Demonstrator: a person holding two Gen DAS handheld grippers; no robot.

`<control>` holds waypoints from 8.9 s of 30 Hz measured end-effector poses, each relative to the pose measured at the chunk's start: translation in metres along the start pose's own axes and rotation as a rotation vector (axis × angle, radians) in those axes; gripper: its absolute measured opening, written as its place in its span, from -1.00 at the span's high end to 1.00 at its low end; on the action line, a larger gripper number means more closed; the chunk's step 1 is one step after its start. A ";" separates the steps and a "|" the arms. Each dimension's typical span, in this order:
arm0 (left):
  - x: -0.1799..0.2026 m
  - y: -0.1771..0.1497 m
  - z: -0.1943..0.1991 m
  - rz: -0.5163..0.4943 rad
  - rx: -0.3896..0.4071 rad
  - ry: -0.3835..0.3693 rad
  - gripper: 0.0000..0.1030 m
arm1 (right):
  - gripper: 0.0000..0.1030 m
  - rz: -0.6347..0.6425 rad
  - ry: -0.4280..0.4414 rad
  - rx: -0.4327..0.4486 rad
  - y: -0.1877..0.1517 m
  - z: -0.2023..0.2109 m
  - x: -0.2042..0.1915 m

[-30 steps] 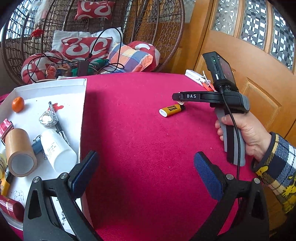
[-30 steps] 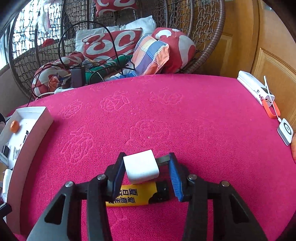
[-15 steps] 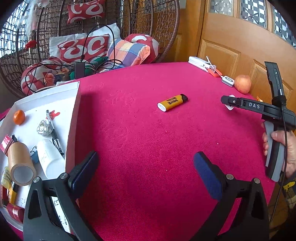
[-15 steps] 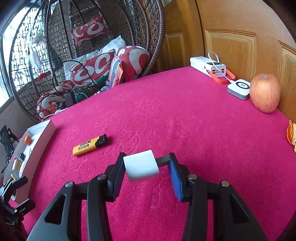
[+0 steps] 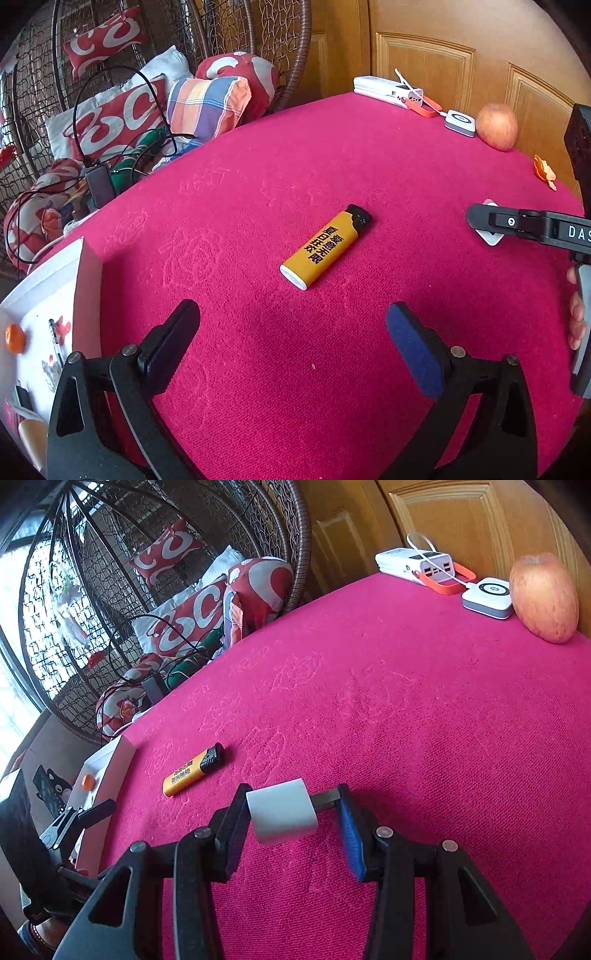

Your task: Organize rigid objects

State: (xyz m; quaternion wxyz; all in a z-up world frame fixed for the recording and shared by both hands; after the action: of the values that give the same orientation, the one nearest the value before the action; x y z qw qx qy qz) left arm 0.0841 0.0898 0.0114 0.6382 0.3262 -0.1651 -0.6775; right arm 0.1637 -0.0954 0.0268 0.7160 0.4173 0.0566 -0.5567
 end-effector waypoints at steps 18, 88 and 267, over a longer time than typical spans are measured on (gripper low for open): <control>-0.002 0.028 -0.035 -0.043 0.019 -0.142 0.43 | 0.12 -0.096 0.110 -0.015 0.000 0.003 0.014; -0.168 -0.168 0.193 0.654 0.356 0.141 0.63 | 0.12 0.414 0.345 -0.071 -0.078 -0.001 -0.252; 0.026 -0.171 0.352 0.452 0.152 0.645 -1.00 | -1.00 0.255 0.158 0.521 -0.143 0.220 -0.166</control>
State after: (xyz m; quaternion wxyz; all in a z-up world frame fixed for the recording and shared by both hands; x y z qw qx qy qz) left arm -0.2746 0.0195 0.1537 0.7643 0.5239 -0.0736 -0.3686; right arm -0.1030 -0.1208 0.1825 0.6425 0.6326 -0.0855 -0.4238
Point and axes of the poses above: each gripper's, at about its wrist camera, not at the fingertips, and z roughly against the way its jaws point, x to its right, y to its top, the point moved 1 cm from there along -z, roughly the way its jaws point, and after that the axes turned 12 degrees about -z, right-handed, at the moved point
